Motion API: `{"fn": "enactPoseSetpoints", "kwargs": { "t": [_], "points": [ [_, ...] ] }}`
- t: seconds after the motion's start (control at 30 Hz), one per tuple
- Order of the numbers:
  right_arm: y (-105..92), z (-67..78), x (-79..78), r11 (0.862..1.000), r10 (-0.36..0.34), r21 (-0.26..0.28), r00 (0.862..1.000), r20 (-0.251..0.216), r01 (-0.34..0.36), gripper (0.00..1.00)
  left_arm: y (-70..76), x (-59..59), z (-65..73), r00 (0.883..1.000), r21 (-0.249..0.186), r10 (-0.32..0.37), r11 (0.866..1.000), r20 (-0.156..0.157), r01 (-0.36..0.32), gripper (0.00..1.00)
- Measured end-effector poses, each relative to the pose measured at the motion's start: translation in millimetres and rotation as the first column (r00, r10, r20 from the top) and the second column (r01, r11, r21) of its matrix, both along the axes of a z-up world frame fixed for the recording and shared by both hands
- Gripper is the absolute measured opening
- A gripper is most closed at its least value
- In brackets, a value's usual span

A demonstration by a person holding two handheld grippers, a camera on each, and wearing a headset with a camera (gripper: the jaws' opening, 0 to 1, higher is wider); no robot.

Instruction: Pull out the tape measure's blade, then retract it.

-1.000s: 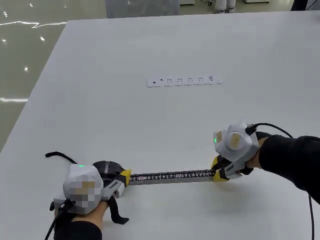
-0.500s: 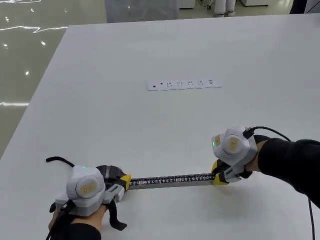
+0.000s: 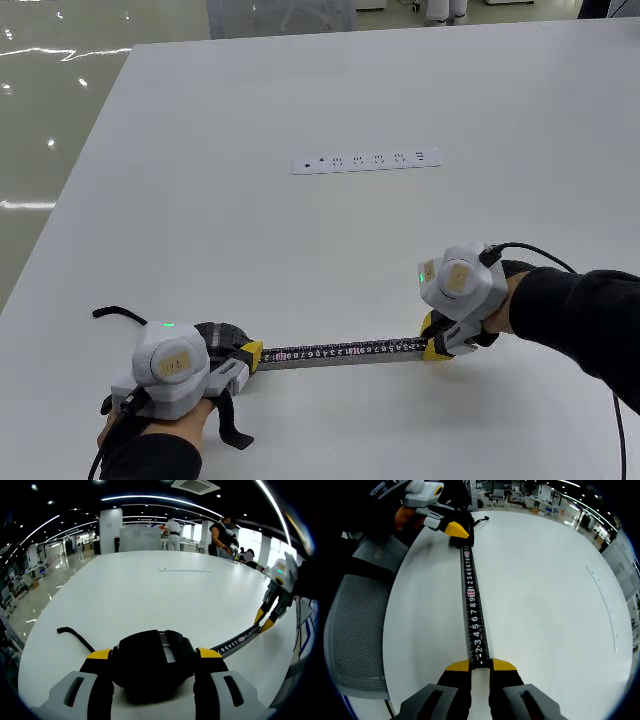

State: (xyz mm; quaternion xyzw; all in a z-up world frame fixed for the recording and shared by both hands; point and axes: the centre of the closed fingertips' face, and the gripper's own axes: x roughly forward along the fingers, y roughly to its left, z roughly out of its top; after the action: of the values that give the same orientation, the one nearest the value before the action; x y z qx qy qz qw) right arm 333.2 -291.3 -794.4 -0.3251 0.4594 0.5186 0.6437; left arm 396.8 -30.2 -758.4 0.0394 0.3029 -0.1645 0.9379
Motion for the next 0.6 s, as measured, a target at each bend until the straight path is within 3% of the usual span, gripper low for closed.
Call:
{"fn": "enactPoseSetpoints", "kwargs": {
  "t": [0.23, 0.6],
  "points": [
    [2.6, -0.3, -0.4, 1.0, -0.02, 0.0, 1.0, -0.009, 0.02, 0.08, 0.6, -0.8, -0.6, 1.0, -0.001, -0.002, 1.0, -0.008, 0.002, 0.6],
    [4.8, -1.8, 0.0, 1.0, 0.019, -0.021, 1.0, -0.003, -0.02, 0.08, 0.4, -1.4, -1.0, 1.0, 0.005, -0.003, 1.0, -0.01, 0.003, 0.6]
  ]
}}
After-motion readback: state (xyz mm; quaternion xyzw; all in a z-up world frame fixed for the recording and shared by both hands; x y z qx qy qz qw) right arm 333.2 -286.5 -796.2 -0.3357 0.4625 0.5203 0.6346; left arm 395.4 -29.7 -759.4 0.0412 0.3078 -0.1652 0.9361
